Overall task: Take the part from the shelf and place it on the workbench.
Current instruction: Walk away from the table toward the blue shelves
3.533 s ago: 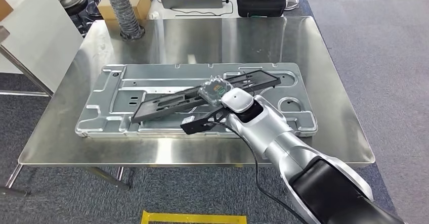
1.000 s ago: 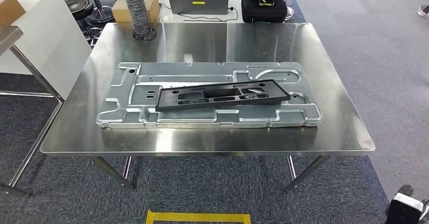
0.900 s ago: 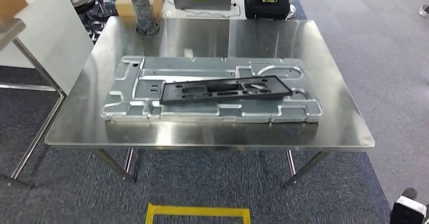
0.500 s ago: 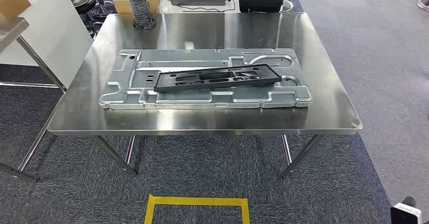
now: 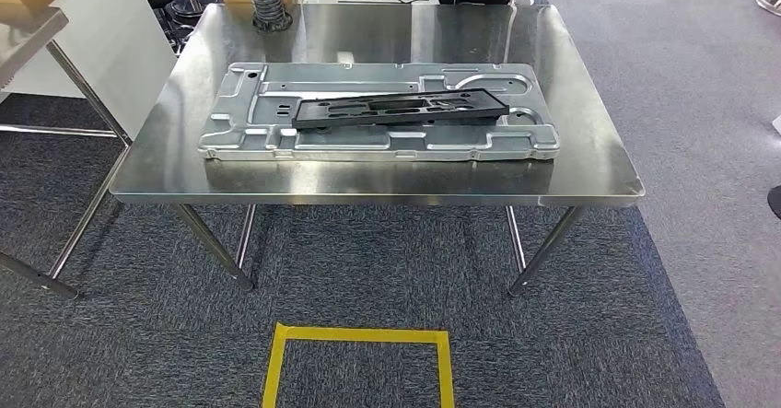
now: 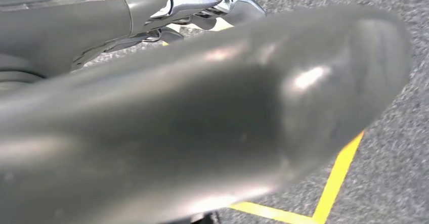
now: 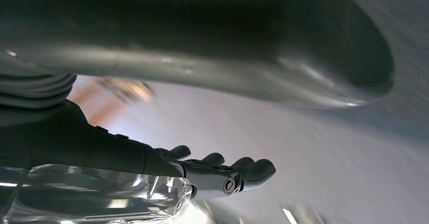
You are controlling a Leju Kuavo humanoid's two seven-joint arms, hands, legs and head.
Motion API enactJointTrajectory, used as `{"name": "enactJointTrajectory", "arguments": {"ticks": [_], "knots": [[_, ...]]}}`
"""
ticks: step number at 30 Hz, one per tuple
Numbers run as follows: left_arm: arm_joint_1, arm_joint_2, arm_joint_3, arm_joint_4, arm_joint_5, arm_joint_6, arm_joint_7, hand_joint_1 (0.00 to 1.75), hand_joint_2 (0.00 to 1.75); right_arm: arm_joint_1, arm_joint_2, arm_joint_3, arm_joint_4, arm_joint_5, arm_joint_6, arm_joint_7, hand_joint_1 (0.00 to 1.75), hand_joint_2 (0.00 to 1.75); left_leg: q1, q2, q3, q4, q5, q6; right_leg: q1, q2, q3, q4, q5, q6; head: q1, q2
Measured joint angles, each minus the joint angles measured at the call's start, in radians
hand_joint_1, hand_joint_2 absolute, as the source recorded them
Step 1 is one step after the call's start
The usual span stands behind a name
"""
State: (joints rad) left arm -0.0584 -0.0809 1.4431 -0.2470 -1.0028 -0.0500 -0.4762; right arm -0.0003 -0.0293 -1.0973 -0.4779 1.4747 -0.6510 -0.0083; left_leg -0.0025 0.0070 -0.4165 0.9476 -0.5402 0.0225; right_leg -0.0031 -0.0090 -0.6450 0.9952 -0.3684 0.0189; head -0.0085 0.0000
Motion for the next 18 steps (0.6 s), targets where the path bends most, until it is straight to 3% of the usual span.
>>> {"name": "enactJointTrajectory", "arguments": {"ticks": [1, 2, 4, 5, 6, 8, 10, 12, 14, 15, 16, 18], "knots": [[0.0, -0.003, 0.0, 0.002, -0.002, -0.003, 0.001, 0.0, 0.0, -0.004, 0.002, -0.006, 0.038, 0.008, 0.026, 0.052, 0.0, 0.0, 0.002, 0.003, -0.01, -0.003, 0.014, 0.008, -0.001, 0.004, -0.009, 0.023, -0.031, 0.005, 0.001, 0.0], [0.0, -0.005, 0.0, 0.003, -0.003, -0.005, 0.002, 0.0, 0.0, -0.008, 0.005, -0.013, 0.071, 0.012, 0.055, 0.096, 0.0, 0.0, 0.004, 0.005, -0.023, -0.005, 0.027, 0.014, -0.003, 0.007, -0.022, 0.064, -0.079, 0.01, 0.002, 0.0], [-0.001, -0.007, -0.002, 0.004, -0.004, -0.009, 0.002, 0.0, 0.0, -0.017, 0.013, -0.024, 0.131, 0.016, 0.115, 0.154, 0.0, 0.0, 0.003, 0.007, -0.054, -0.003, 0.051, 0.019, -0.007, 0.008, -0.048, 0.19, -0.185, 0.018, 0.004, 0.0], [-0.001, -0.007, -0.003, 0.006, -0.005, -0.011, 0.002, 0.0, 0.0, -0.023, 0.018, -0.027, 0.154, 0.016, 0.141, 0.167, 0.0, 0.0, 0.003, 0.008, -0.069, -0.001, 0.061, 0.019, -0.01, 0.008, -0.054, 0.244, -0.208, 0.022, 0.004, 0.0], [-0.002, -0.008, -0.004, 0.007, -0.007, -0.013, 0.002, 0.0, 0.0, -0.028, 0.026, -0.03, 0.174, 0.017, 0.167, 0.176, 0.0, 0.0, 0.003, 0.009, -0.087, 0.003, 0.072, 0.016, -0.013, 0.008, -0.047, 0.276, -0.204, 0.025, 0.004, 0.0], [-0.003, -0.008, -0.007, 0.01, -0.012, -0.017, 0.002, 0.0, 0.0, -0.037, 0.04, -0.034, 0.202, 0.017, 0.218, 0.187, 0.0, 0.0, 0.005, 0.01, -0.123, 0.015, 0.09, 0.01, -0.02, 0.008, 0.012, 0.243, -0.151, 0.029, 0.004, 0.0], [-0.004, -0.008, -0.013, 0.012, -0.015, -0.019, 0.002, 0.0, 0.0, -0.046, 0.05, -0.036, 0.22, 0.019, 0.27, 0.189, 0.0, 0.0, 0.005, 0.01, -0.156, 0.032, 0.104, 0.001, -0.021, 0.008, 0.119, 0.11, -0.128, 0.025, 0.004, 0.0], [-0.005, -0.009, -0.017, 0.013, -0.016, -0.019, 0.001, 0.0, 0.0, -0.053, 0.06, -0.037, 0.235, 0.025, 0.313, 0.189, 0.0, 0.0, 0.005, 0.011, -0.177, 0.043, 0.12, -0.013, -0.016, 0.009, 0.191, -0.003, -0.149, 0.014, 0.004, 0.0], [-0.006, -0.01, -0.019, 0.016, -0.018, -0.019, 0.001, 0.0, 0.0, -0.055, 0.07, -0.037, 0.246, 0.03, 0.352, 0.188, 0.0, 0.0, 0.007, 0.011, -0.19, 0.045, 0.135, -0.028, -0.014, 0.009, 0.198, -0.038, -0.155, 0.003, 0.005, 0.0], [-0.006, -0.01, -0.019, 0.017, -0.02, -0.019, 0.001, 0.0, 0.0, -0.056, 0.073, -0.037, 0.25, 0.03, 0.369, 0.188, 0.0, 0.0, 0.008, 0.009, -0.197, 0.05, 0.128, -0.034, -0.015, 0.008, 0.193, -0.043, -0.15, -0.004, 0.003, 0.0], [-0.005, -0.01, -0.02, 0.017, -0.021, -0.019, 0.002, 0.0, 0.0, -0.056, 0.077, -0.037, 0.254, 0.029, 0.385, 0.187, 0.0, 0.0, 0.009, 0.006, -0.206, 0.069, 0.105, -0.038, -0.017, 0.007, 0.187, -0.047, -0.144, -0.012, 0.002, 0.0], [-0.003, -0.01, -0.021, 0.018, -0.022, -0.019, 0.002, 0.0, 0.0, -0.057, 0.082, -0.038, 0.258, 0.025, 0.407, 0.185, 0.0, 0.0, 0.011, 0.002, -0.237, 0.17, 0.019, -0.044, -0.015, 0.004, 0.171, -0.047, -0.132, -0.024, -0.001, 0.0]]}}
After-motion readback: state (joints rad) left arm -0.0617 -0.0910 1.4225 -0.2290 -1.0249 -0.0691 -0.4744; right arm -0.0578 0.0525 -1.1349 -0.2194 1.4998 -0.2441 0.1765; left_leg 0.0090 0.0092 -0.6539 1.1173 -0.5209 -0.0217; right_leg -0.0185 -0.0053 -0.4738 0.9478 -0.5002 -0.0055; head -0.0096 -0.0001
